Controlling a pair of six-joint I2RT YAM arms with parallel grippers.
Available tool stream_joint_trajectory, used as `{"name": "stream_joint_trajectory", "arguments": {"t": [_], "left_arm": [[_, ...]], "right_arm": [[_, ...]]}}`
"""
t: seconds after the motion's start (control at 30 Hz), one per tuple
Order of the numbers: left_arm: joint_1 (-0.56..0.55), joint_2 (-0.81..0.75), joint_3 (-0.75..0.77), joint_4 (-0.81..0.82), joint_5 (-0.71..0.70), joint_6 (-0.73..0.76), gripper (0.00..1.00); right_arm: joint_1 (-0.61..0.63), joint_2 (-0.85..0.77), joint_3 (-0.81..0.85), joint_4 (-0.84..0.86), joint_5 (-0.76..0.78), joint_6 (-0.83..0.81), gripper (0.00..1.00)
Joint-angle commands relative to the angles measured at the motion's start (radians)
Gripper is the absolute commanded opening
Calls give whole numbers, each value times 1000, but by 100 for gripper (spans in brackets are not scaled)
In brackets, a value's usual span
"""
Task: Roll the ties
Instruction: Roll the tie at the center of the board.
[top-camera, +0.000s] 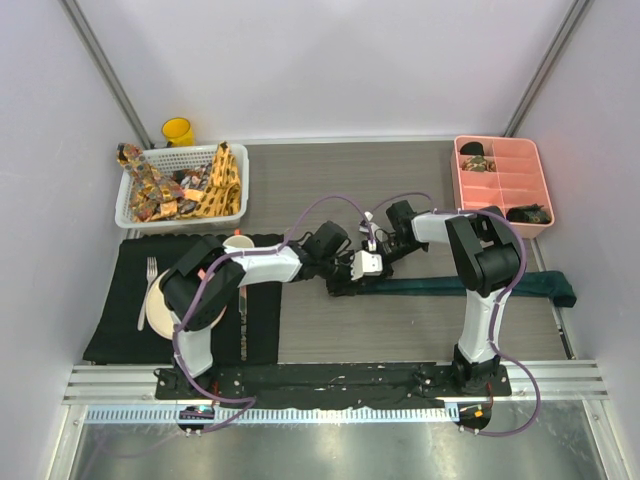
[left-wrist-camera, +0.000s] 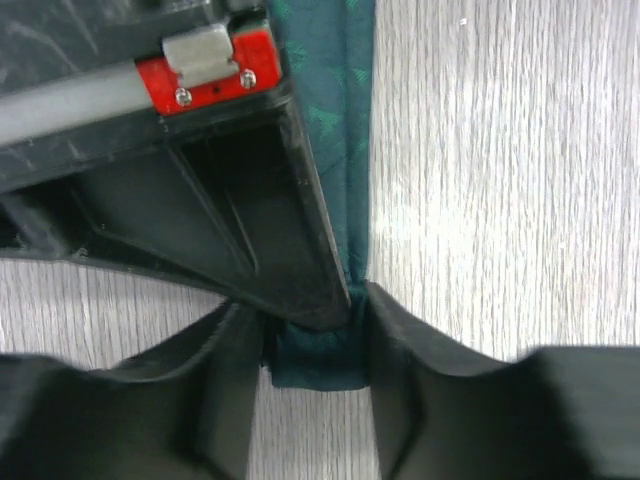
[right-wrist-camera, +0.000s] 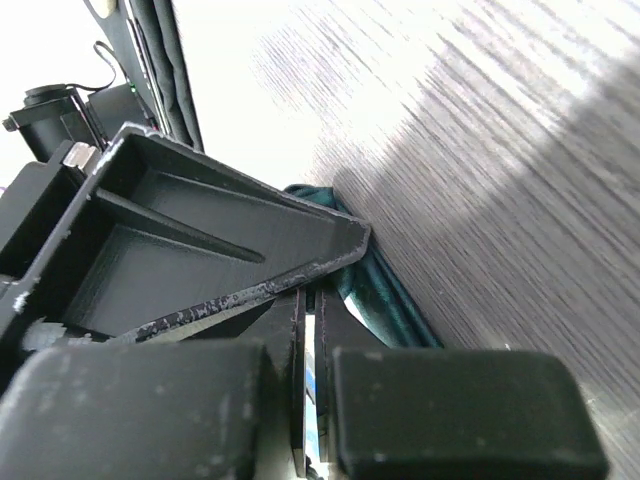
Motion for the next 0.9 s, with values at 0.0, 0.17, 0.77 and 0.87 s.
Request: {"name": "stream_joint_trajectory", "arguments": {"t": [0.0, 0.17, 0.77, 0.87], "left_arm": [[4, 21, -38, -182, -59, 109, 36], [17, 11, -43, -257, -47, 147, 36], [133, -180, -165, 126, 58, -115, 86], [132, -294, -190, 239, 36, -184, 100]], "right_arm": [[-3, -45, 30, 6, 8, 6, 1], [-12, -29, 38, -35, 66, -42, 1], [-26, 93, 27, -37, 176, -86, 1], [-27, 92, 25, -35, 166, -94, 1]]}}
